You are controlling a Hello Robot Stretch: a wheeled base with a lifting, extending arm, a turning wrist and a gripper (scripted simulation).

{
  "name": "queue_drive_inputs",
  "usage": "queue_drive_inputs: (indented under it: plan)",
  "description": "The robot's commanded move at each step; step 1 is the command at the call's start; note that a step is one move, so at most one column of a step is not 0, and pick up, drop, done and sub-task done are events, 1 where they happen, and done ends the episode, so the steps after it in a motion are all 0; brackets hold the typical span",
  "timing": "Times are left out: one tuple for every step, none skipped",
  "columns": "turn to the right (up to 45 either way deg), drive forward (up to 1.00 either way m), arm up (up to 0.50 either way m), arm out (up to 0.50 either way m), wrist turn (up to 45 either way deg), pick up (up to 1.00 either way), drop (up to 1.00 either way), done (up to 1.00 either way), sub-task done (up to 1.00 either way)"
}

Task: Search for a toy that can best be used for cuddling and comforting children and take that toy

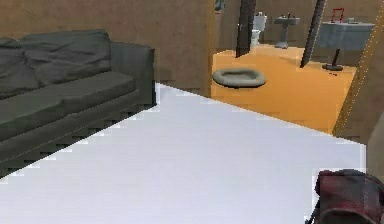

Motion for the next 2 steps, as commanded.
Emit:
queue_drive_inputs:
  plan:
    - [3.0,0.00,0.00,0.00,0.0,0.00,0.00,0.00,0.00]
    - [0.0,0.90,0.00,0.00,0.0,0.00,0.00,0.00,0.00]
